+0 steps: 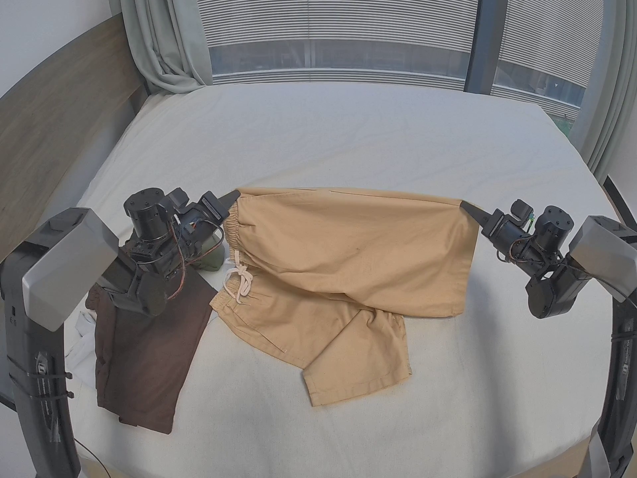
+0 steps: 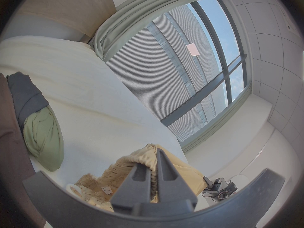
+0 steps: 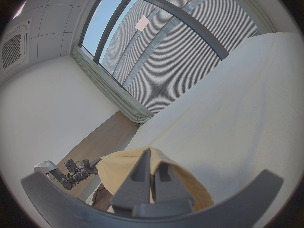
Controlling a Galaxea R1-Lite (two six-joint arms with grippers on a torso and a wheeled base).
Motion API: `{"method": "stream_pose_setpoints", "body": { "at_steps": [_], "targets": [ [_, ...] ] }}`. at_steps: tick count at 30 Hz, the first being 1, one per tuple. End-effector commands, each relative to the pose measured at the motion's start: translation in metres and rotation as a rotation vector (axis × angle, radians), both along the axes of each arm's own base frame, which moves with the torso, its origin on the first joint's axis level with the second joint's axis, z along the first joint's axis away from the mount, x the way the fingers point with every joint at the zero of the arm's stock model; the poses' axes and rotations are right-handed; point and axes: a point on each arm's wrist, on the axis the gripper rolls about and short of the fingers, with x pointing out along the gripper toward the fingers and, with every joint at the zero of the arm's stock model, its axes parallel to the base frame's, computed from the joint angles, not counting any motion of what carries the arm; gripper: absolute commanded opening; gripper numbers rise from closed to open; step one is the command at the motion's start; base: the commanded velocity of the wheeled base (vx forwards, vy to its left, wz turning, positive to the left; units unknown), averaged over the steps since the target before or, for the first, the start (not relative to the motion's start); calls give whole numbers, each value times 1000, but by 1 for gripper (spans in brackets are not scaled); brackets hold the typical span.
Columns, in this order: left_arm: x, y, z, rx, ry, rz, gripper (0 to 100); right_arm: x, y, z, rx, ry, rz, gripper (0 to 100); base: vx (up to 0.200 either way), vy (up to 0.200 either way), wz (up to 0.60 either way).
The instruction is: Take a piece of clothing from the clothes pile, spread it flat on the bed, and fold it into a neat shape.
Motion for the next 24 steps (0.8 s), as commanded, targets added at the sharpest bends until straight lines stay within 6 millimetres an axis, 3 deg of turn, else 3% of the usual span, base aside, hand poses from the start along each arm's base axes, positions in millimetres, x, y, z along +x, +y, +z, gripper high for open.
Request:
{"method": "stream_pose_setpoints", "body": {
  "at_steps": [1,10,11,12,13,19,24],
  "targets": [
    [13,-3,-18,3,24,0,0,7,-1,-13,0,13,-4,0,0,0,0],
    [21,-4,-11,-25,12,-3,0,15,-7,-14,0,-9,-18,0,0,0,0],
    [21,-4,-11,-26,11,-1,100,16,-7,-15,0,-9,-18,0,0,0,0],
    [22,-4,-10,-26,9,-3,100,17,-7,-15,0,-13,-19,0,0,0,0],
    [23,-4,-9,-27,1,-3,100,19,-7,-13,1,-24,-21,100,0,0,0],
    [27,-2,-5,-53,18,5,100,17,-10,-11,-1,-31,-29,100,0,0,0],
    [28,4,-5,-55,44,79,100,-8,-7,-5,-9,3,-24,100,0,0,0]
  ]
}}
